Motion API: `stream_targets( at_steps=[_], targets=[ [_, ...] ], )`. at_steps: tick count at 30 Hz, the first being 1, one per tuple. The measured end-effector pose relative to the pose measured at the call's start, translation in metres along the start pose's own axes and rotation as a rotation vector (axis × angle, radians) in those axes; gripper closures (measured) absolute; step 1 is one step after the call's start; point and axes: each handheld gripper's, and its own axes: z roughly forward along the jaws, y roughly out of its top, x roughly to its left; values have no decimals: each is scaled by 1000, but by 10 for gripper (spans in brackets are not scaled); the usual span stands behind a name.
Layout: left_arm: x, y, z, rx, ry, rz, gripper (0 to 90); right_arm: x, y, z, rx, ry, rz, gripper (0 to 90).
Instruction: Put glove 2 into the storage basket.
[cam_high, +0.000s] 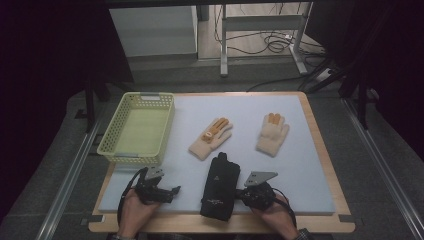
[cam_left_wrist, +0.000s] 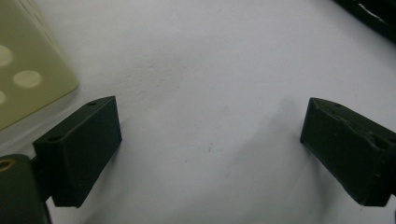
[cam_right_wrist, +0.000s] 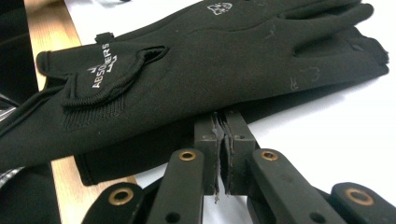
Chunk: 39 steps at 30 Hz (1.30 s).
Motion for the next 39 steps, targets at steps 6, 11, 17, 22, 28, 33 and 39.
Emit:
stream_targets(
  at_steps=[6,11,17,22,28,33,39],
  targets=[
    [0,-1,0,-6,3,-2,50,3,11,13,1,1,-10,838],
    [0,-1,0,-6,1,-3,50,5,19,23,2,-2,-13,835],
    [0,-1,0,-7,1,-3,49,8,28,35,3,0,-24,830],
    [6,-1,-5,10,6,9,86,11,36,45,5,2,-36,822],
    [20,-7,-10,9,20,-29,89,15,46,58,3,1,-48,821],
    [19,-7,-9,15,20,-19,68,17,49,61,8,6,-53,791],
    [17,-7,-9,6,34,-32,65,7,43,39,-4,-33,-54,728]
  ],
)
